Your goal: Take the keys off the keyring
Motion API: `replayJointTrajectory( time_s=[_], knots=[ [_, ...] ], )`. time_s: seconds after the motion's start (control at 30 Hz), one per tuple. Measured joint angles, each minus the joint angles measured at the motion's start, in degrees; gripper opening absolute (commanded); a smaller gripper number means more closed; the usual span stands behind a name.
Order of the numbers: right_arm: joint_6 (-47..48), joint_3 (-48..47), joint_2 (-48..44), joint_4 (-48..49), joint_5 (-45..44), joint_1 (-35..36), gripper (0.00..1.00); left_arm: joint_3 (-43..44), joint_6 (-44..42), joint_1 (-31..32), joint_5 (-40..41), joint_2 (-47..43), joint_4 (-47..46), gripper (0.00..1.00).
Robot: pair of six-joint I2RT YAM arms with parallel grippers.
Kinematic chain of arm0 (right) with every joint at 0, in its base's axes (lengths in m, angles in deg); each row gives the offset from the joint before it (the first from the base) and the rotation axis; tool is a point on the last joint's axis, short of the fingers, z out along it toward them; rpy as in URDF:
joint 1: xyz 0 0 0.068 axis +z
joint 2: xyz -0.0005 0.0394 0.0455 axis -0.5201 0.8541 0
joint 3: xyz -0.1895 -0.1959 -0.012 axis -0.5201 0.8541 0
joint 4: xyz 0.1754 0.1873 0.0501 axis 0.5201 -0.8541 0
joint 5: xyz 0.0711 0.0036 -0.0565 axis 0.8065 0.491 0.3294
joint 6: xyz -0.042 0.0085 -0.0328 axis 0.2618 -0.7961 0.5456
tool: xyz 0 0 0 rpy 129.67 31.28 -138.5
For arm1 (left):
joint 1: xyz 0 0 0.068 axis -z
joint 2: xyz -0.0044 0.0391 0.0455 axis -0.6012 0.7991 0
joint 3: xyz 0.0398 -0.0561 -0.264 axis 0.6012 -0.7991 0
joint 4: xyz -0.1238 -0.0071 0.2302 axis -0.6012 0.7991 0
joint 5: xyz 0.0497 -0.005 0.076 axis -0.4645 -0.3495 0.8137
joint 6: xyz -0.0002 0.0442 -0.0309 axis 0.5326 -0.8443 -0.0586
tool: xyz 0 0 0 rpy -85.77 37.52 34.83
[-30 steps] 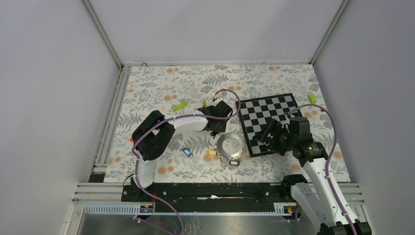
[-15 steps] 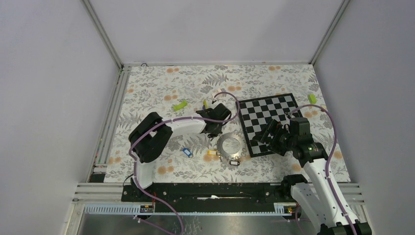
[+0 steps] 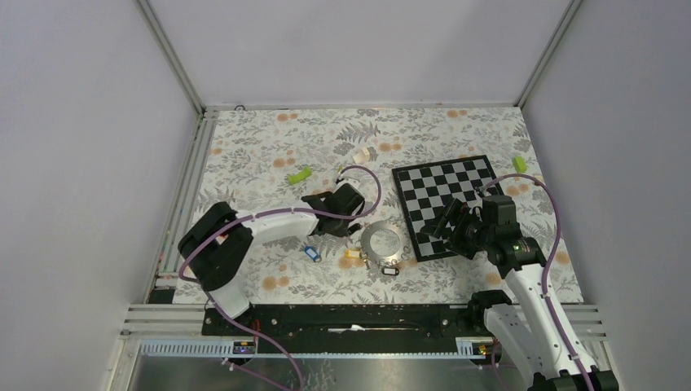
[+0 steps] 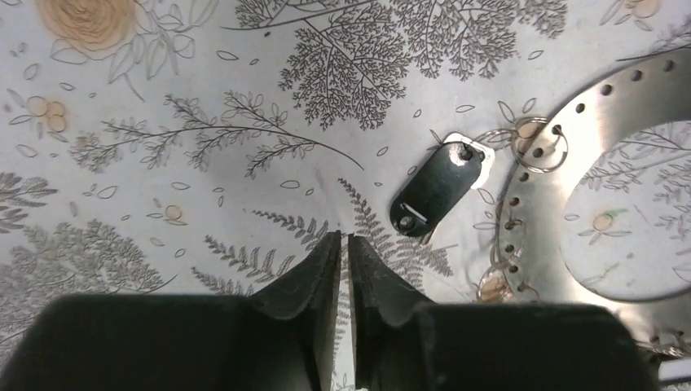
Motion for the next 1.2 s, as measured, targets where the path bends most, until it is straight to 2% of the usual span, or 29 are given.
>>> replayJointTrajectory(
  time_s=[0.03,0.1,0.13,0.2,0.37,0.77,1.2],
  knots=[
    [0.00,0.00,0.00,0.00,0.00,0.00,1.00,-0.42,-0.79,0.00,0.13,-1.05,0.09,0.33],
    [-0.02,0.00,0.00,0.00,0.00,0.00,1.00,-0.68,-2.49,0.00,0.13,-3.15,0.02,0.65],
    [-0.02,0.00,0.00,0.00,-0.02,0.00,1.00,-0.68,-3.54,-0.02,-0.13,-4.44,-0.39,0.71],
    [-0.04,0.00,0.00,0.00,0.00,0.00,1.00,-0.63,-5.95,-0.02,-0.35,-6.36,-1.38,0.79],
    [-0.07,0.00,-0.13,0.00,0.11,0.00,1.00,0.74,-11.76,0.00,-0.33,-6.73,-2.82,0.80],
    [-0.20,0.02,-2.01,0.00,0.61,0.00,1.00,3.28,-25.20,-0.02,-2.47,0.11,-3.63,0.77],
    [-0.20,0.09,-2.14,0.00,0.72,0.00,1.00,5.16,-31.08,-0.02,-9.01,3.48,-5.27,0.70]
  ],
)
